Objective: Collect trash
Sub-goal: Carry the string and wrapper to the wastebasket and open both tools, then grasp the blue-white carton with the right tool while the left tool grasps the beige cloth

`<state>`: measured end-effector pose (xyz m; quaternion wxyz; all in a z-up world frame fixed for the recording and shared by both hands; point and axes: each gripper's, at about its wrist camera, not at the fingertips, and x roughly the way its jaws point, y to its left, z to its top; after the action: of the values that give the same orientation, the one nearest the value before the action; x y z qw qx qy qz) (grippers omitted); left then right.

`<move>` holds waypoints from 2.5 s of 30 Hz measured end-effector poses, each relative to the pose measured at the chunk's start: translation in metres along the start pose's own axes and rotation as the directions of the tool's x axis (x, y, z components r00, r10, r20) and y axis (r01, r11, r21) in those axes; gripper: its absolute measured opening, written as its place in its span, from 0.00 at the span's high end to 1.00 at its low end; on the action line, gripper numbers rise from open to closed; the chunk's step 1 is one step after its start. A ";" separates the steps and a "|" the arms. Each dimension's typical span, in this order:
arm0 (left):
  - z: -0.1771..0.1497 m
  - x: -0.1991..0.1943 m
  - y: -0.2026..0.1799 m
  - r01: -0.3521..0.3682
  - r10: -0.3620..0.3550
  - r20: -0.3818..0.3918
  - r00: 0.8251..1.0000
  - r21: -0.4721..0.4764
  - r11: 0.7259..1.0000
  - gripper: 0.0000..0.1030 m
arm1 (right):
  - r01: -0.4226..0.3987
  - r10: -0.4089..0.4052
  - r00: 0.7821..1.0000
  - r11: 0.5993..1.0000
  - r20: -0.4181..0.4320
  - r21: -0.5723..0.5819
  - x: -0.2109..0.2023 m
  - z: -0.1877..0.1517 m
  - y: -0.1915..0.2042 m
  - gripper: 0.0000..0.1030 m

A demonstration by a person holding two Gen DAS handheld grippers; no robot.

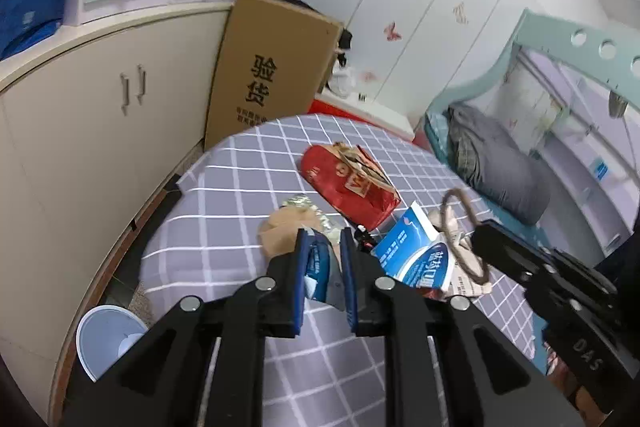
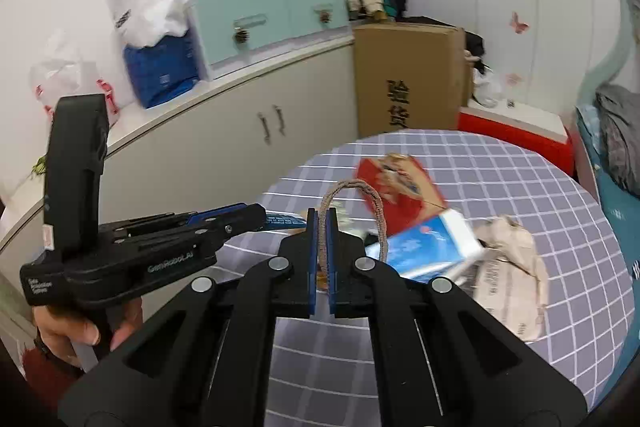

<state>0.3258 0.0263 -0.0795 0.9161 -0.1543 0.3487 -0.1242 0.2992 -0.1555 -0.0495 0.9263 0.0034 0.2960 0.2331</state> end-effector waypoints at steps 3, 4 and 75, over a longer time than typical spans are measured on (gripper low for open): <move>-0.007 -0.027 0.018 -0.001 0.003 0.040 0.999 -0.035 0.999 0.85 | -0.052 0.051 0.999 0.998 -0.015 -0.032 0.005 0.002 0.032 0.96; -0.012 -0.039 0.029 -0.006 0.009 0.056 0.998 -0.055 0.998 0.86 | -0.066 0.065 0.998 0.997 -0.022 -0.040 0.007 0.002 0.041 0.96; -0.144 -0.071 0.304 -0.522 0.488 -0.192 0.852 -0.388 0.759 0.44 | -0.233 0.222 0.888 0.972 -0.404 0.021 0.229 -0.125 0.234 0.47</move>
<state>0.2128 0.3020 -0.2515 0.8444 -0.2457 0.4318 0.2005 0.2939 0.1358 -0.2436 0.8115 -0.0229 0.4749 0.3396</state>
